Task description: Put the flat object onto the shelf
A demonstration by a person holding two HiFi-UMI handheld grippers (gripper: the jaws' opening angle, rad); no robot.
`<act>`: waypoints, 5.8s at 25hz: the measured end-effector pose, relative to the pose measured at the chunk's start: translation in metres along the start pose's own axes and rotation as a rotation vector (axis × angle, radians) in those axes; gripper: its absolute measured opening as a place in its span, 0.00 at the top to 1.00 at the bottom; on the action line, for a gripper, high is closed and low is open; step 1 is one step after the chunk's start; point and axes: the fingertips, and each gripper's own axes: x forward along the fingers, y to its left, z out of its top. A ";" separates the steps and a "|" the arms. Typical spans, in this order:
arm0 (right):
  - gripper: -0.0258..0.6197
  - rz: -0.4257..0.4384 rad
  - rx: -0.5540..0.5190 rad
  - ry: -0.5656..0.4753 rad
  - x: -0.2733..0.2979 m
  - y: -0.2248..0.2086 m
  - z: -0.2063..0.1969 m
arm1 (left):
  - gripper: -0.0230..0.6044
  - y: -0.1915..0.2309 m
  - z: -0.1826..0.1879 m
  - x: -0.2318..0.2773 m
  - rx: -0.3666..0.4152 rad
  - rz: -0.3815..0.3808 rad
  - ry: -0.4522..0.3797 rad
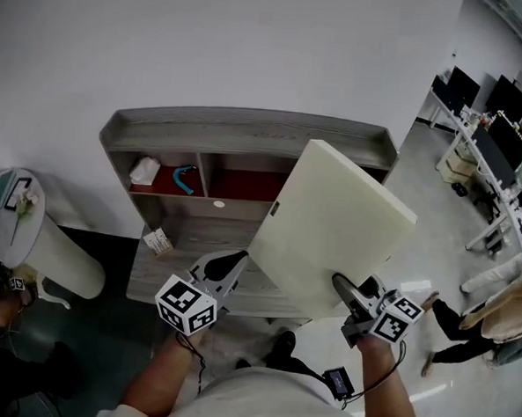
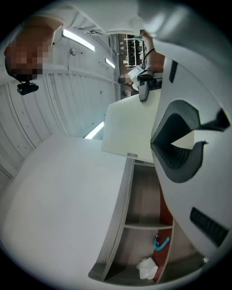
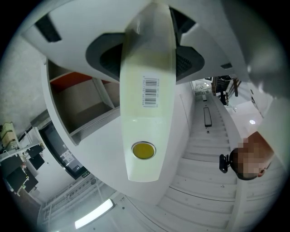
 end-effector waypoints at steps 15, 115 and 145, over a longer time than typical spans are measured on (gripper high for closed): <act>0.52 0.177 -0.094 0.022 0.085 -0.063 0.103 | 0.94 0.057 0.052 0.083 0.047 0.075 -0.057; 0.93 0.022 -0.632 -0.092 0.066 0.038 0.071 | 0.94 0.010 0.048 0.024 0.134 0.039 -0.063; 0.93 0.104 -0.540 0.080 -0.135 0.080 -0.032 | 0.94 -0.184 -0.029 -0.007 0.068 0.044 -0.003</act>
